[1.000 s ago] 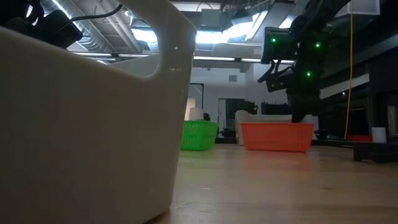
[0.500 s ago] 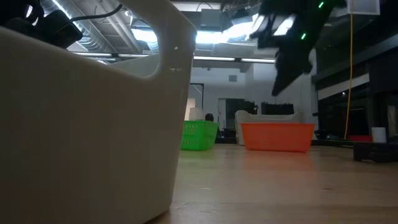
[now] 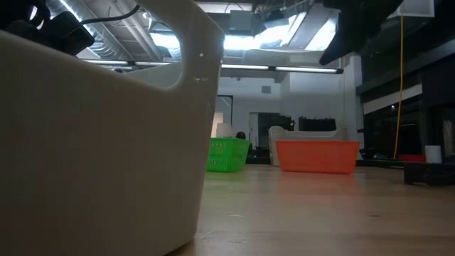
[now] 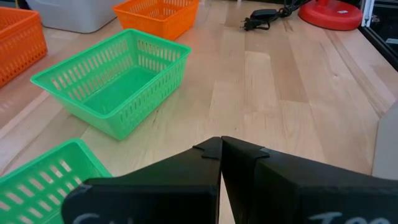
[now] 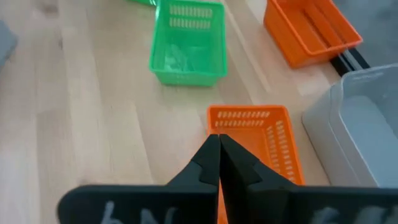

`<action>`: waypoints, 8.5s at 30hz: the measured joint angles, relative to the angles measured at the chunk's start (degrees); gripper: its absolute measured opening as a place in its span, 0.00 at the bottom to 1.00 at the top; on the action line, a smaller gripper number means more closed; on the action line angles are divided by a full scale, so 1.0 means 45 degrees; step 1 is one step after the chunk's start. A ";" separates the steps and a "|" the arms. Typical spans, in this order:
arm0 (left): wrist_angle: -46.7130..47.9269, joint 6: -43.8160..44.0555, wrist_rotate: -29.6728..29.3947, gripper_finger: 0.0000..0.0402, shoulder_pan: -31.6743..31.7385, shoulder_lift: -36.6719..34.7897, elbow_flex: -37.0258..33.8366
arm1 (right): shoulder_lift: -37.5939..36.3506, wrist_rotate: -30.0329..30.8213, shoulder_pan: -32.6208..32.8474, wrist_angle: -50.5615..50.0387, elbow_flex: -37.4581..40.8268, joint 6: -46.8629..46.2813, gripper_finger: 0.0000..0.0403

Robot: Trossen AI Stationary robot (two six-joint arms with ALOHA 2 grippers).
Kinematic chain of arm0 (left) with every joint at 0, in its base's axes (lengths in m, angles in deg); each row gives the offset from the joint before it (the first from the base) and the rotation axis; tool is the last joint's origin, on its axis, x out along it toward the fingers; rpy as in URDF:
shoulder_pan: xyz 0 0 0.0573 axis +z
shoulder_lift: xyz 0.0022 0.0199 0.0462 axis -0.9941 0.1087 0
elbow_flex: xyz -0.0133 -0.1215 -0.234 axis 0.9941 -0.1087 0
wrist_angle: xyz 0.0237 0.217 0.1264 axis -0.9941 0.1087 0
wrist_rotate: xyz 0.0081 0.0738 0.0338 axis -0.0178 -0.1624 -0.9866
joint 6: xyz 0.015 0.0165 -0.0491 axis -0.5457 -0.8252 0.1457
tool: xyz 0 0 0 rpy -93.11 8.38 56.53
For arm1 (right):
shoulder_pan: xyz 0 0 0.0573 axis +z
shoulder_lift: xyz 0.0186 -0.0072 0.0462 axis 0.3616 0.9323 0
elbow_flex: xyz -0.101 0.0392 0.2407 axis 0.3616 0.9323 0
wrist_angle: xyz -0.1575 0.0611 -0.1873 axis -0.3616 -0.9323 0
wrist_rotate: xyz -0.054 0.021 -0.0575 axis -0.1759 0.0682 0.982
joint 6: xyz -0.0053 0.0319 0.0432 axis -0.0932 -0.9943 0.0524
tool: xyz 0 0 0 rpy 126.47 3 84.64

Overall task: Stack baskets by color
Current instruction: Stack the bottom orange bin on top of the top orange bin, then stack the bottom gray bin on top of the top gray bin

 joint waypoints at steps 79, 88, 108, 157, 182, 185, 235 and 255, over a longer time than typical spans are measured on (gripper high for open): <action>0.0189 -0.0005 0.0000 0.00 0.0003 0.0003 0.0000 | 0.7422 0.0374 -0.1489 0.0763 -0.3023 0.1887 0.00; 0.0189 -0.0005 0.0000 0.00 0.0000 0.0000 0.0000 | 0.7412 0.1799 -0.2516 0.3274 -0.4788 0.7709 0.00; 0.0187 -0.0063 -0.0005 0.00 0.0001 0.0000 0.0000 | 1.0298 -0.6475 -0.7847 0.7017 -0.7454 0.9047 0.00; 0.0189 -0.0053 0.0000 0.00 0.0000 0.0000 0.0000 | 1.3299 -0.4401 -0.8036 0.2172 -1.0349 0.9612 0.19; -0.0253 0.0013 0.0006 0.00 0.0000 0.0005 -0.0004 | 1.2308 -0.2694 -0.3740 -0.4591 -1.0349 0.5260 0.19; -0.0626 0.0213 0.0359 0.00 0.0004 0.0005 0.0588 | 1.2140 -0.1906 -0.3391 -0.5607 -1.0349 0.4704 0.19; 0.6087 -0.4346 0.9547 0.00 0.4430 1.4100 1.4116 | 0.1899 0.7337 -0.5928 -0.9669 -0.4540 -0.1662 0.19; 1.4721 0.2221 1.1409 0.00 0.0020 1.4090 1.6628 | 0.1763 0.7786 -0.5928 -0.9279 -0.4317 -0.1294 0.19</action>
